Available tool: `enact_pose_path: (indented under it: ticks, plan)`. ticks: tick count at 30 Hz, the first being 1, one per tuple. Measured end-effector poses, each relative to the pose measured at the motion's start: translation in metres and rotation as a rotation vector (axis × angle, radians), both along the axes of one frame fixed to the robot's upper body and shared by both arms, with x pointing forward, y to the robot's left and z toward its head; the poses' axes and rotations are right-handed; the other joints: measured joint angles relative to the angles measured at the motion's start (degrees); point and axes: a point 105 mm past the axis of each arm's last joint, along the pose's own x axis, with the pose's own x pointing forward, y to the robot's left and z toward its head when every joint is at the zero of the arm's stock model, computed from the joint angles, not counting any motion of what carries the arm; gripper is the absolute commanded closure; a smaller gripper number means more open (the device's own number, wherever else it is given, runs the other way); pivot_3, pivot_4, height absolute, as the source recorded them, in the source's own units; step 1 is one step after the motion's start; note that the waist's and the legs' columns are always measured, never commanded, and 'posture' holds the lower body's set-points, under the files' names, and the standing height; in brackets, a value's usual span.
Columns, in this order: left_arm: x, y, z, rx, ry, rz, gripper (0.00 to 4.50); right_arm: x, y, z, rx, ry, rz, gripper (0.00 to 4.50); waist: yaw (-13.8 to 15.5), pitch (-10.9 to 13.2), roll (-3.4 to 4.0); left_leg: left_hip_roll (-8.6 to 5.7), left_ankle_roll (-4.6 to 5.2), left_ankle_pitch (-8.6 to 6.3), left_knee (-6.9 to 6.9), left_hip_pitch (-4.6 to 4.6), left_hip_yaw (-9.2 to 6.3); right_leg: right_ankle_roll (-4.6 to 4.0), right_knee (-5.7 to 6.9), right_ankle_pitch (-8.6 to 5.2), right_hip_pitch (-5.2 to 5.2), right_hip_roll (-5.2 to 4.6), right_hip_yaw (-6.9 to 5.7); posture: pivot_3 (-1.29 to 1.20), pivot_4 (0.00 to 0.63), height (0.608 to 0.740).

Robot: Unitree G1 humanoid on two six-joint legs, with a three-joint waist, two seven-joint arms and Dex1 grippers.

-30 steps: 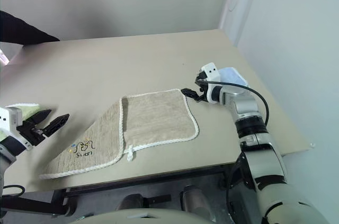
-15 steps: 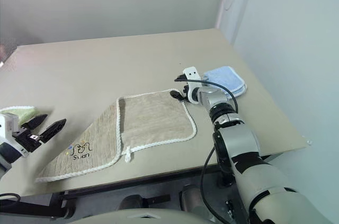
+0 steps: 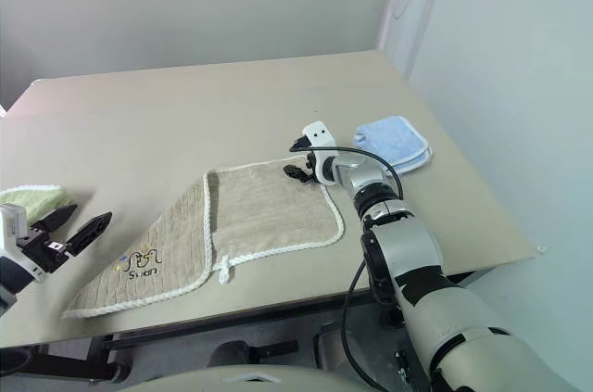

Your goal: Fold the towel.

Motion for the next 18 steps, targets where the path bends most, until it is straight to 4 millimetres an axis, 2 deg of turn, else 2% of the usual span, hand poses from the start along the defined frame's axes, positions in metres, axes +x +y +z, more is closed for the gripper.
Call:
enact_pose_path:
  ticks: [8,9,14,18]
  plan:
    - [-0.003,0.001,-0.003,-0.001,0.010,0.005,0.00,0.002,-0.010,-0.003,-0.024,0.001,-0.045,4.31,-0.11,0.00,0.00,0.00,0.00,0.00,-0.01,0.00,0.00,0.00,0.00,0.00,-0.01,0.00,0.00,0.00,0.000,0.740]
    - [-0.003,0.001,-0.003,-0.001,0.010,0.005,0.00,0.003,-0.010,-0.003,-0.030,-0.003,-0.045,4.47,-0.11,0.00,0.00,0.00,0.00,0.00,-0.01,0.01,-0.01,0.00,0.00,0.00,-0.01,0.01,0.00,0.00,0.000,0.740]
    - [-0.003,-0.001,0.001,0.010,0.001,-0.004,0.00,0.001,-0.004,0.002,0.014,-0.011,0.004,4.47,-0.11,0.00,0.00,0.00,0.00,0.00,0.00,0.00,0.00,0.00,0.00,0.00,0.01,0.01,0.00,0.00,0.000,0.740]
    - [-0.004,0.000,0.005,0.008,0.003,-0.006,0.00,0.000,0.009,0.029,0.107,-0.073,0.132,4.47,-0.17,0.03,0.05,0.00,0.00,0.00,0.00,0.00,-0.01,0.19,0.03,-0.11,-0.01,0.01,0.00,0.00,0.000,0.740]
